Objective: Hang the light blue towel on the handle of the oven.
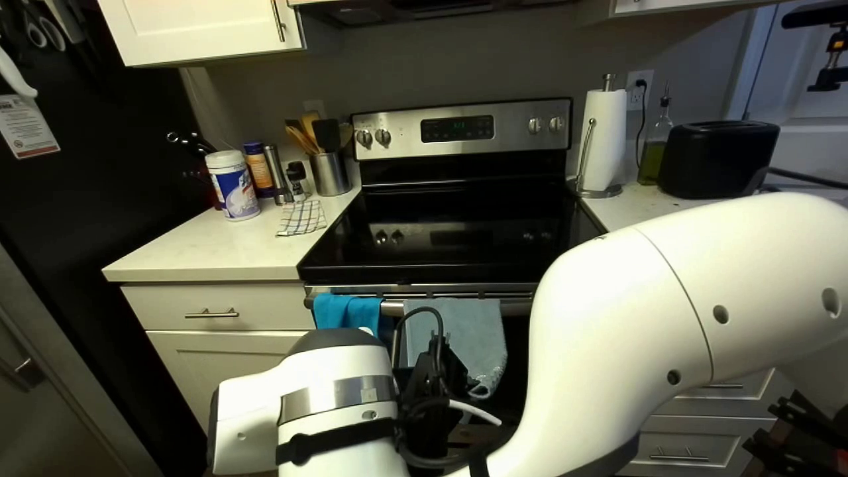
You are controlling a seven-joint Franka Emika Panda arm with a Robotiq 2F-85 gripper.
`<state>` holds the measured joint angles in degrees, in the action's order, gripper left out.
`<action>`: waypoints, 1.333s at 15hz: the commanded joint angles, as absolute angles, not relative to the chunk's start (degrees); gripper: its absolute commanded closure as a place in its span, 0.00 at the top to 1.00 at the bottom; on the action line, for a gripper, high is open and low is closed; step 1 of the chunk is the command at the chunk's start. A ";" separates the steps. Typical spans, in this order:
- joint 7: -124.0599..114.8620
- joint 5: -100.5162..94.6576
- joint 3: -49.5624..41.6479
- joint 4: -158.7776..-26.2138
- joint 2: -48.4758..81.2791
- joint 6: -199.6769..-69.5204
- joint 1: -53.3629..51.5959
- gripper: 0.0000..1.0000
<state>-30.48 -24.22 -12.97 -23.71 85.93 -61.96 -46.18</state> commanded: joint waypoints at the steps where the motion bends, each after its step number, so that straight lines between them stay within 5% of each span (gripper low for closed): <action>1: -25.88 -24.98 -12.63 -25.49 85.97 -59.99 -47.04 0.01; 20: -14.59 -23.51 -7.11 -29.19 86.00 -66.18 -51.43 0.01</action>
